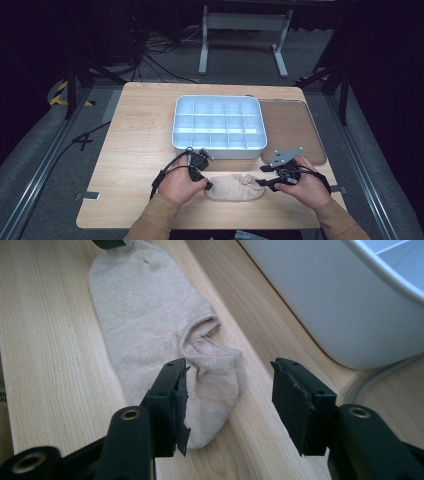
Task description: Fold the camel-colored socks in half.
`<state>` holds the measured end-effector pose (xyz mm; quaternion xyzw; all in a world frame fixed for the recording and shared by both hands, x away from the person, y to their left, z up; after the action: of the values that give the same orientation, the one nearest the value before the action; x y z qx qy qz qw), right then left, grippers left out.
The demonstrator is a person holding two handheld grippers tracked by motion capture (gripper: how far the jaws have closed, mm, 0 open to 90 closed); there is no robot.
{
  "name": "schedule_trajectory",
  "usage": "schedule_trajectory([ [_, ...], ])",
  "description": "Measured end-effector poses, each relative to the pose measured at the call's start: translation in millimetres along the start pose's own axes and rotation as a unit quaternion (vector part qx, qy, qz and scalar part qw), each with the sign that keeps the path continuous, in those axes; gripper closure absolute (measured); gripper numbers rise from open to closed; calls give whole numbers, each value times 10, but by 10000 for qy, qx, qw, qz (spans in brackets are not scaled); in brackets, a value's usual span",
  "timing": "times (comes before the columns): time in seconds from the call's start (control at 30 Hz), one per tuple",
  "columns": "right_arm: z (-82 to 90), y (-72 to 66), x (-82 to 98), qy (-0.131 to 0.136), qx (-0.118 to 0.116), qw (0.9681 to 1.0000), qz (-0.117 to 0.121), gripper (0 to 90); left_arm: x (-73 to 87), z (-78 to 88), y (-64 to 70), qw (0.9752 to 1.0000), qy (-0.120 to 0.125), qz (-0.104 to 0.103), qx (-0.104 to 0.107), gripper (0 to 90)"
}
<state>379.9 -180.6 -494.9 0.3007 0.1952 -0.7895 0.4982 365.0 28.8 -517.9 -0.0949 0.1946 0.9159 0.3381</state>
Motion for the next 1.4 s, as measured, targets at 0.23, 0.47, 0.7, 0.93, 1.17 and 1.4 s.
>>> schedule_trajectory([
  [0.23, -16, -38, -16, -10, -17, 10000, 63, 491, 16, -100, 18, 9997, -124, -109, -175, 654],
  [0.47, -35, -80, -33, -15, -34, 9999, 122, 491, -5, -132, 64, 9988, -73, -317, -365, 677],
  [0.7, -52, -127, -62, 23, -39, 9998, 204, 502, -14, -159, 115, 9982, -63, -407, -438, 835],
  [0.93, -105, -262, -104, -36, -154, 9989, 444, 672, -20, -148, 118, 9985, 12, -341, -430, 852],
  [1.17, -212, -403, -189, 111, -238, 9985, 483, 824, -25, -46, 147, 9982, 76, -386, -458, 852],
  [1.4, -464, -525, -213, 192, -330, 9979, 531, 873, 5, 71, 171, 9988, 21, -317, -377, 852],
])
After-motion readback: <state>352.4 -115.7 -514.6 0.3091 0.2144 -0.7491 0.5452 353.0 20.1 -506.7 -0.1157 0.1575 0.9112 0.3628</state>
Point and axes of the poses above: each handheld gripper's, and its own axes: z roughly backward along the jaws, x roughly out of its underside, y roughly to its right, the point moved 9 cm from there along -z, roughly forward along the jaws, and after that the axes turned 2 degrees about y, right-handed, at the moved point
